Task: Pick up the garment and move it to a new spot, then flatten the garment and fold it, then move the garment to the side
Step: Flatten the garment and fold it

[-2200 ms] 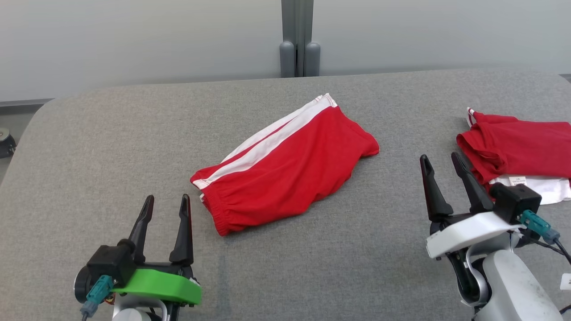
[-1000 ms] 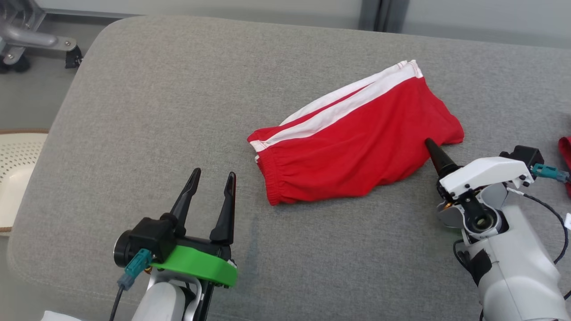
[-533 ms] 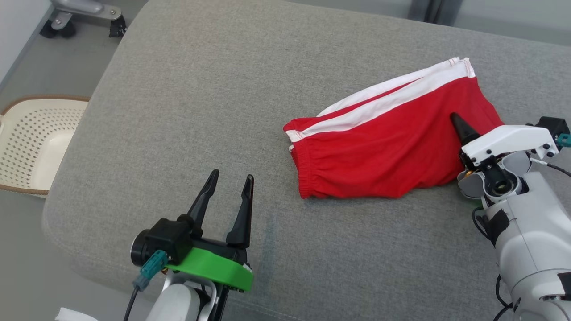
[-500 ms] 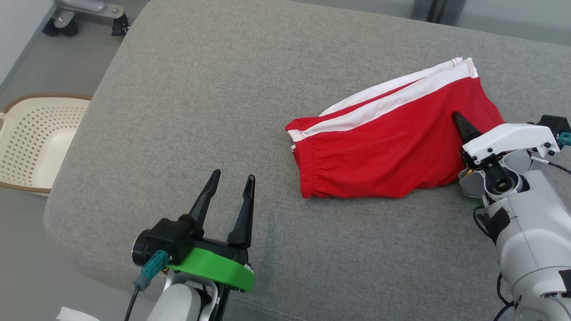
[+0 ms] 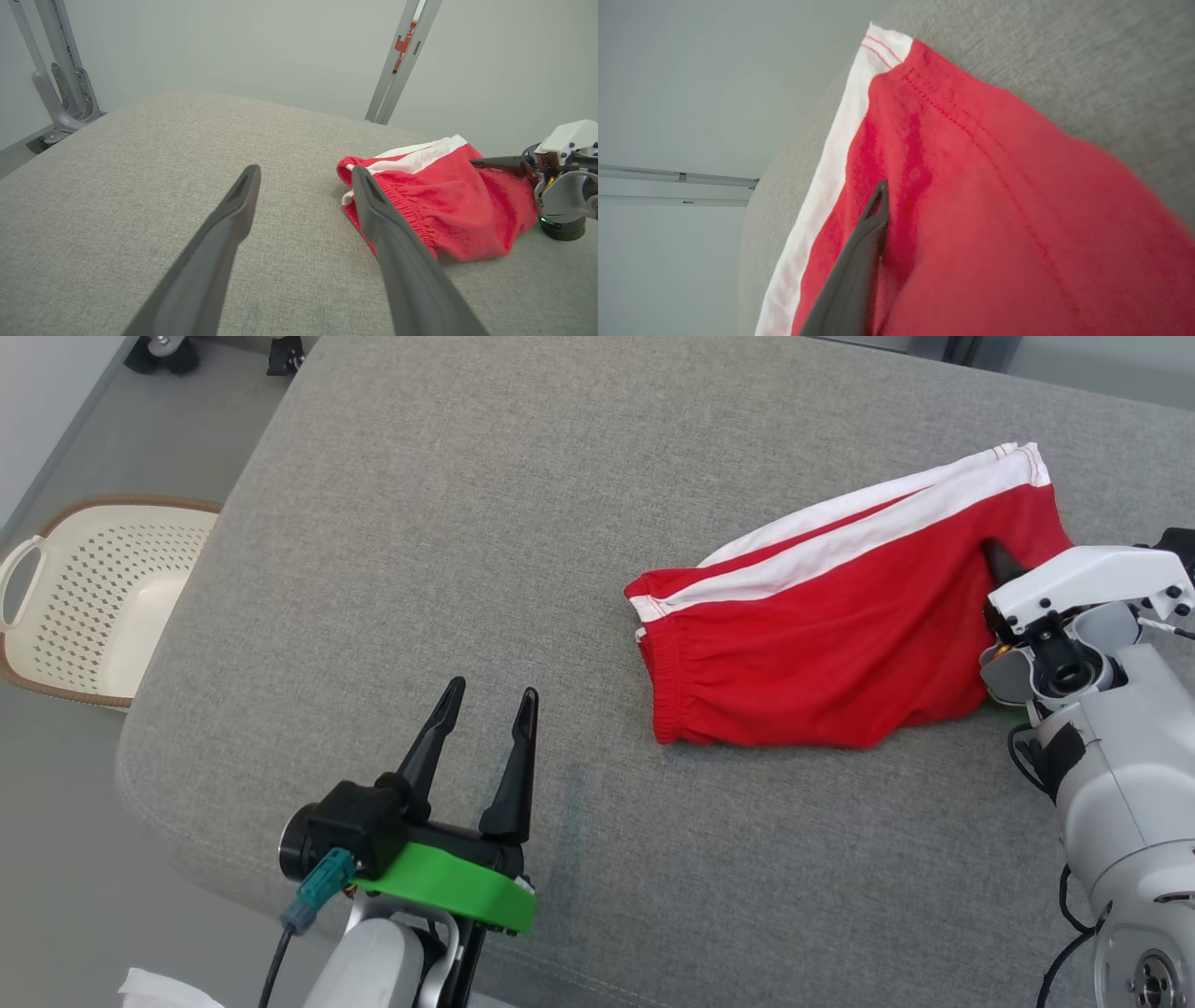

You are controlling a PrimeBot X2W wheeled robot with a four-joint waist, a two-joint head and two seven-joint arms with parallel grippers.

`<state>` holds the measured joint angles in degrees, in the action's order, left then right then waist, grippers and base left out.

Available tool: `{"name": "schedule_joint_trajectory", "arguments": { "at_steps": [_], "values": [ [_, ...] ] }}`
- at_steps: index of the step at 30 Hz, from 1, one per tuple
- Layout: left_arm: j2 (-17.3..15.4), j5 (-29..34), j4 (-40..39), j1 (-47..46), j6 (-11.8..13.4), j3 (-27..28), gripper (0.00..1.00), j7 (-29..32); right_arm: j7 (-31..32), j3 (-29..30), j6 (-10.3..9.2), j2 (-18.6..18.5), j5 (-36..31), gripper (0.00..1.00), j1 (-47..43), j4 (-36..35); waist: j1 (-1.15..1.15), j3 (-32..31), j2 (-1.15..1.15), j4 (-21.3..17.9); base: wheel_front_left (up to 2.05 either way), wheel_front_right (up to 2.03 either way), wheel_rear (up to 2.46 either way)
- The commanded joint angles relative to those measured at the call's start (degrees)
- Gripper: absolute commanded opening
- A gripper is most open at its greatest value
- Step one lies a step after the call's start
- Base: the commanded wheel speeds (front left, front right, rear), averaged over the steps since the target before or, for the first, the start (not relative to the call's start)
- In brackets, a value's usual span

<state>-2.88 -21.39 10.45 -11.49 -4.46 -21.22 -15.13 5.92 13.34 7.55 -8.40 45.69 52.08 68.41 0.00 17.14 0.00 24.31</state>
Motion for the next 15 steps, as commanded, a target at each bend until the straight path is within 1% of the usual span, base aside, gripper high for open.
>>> {"name": "schedule_joint_trajectory", "arguments": {
  "at_steps": [1,8,15],
  "values": [
    [-0.1,-0.2,0.2,-0.9,0.3,0.2,1.00,0.0,-0.2,-0.1,-0.12,1.5,0.2,0.00,-2.4,1.8,0.00,-0.2,0.00,-0.3,0.00,0.00,0.00],
    [-0.1,0.8,0.7,-0.8,0.0,0.4,1.00,0.0,-3.2,-0.5,-0.12,1.3,1.3,0.00,-4.3,-0.6,0.00,-1.7,0.00,-2.0,0.00,0.00,0.00],
    [-0.1,2.4,1.4,1.1,-0.4,1.7,1.00,0.0,-7.7,-1.8,-0.12,1.0,2.4,0.00,-8.1,-5.4,0.00,-5.0,0.00,-4.9,0.00,0.00,0.00]
  ]
}}
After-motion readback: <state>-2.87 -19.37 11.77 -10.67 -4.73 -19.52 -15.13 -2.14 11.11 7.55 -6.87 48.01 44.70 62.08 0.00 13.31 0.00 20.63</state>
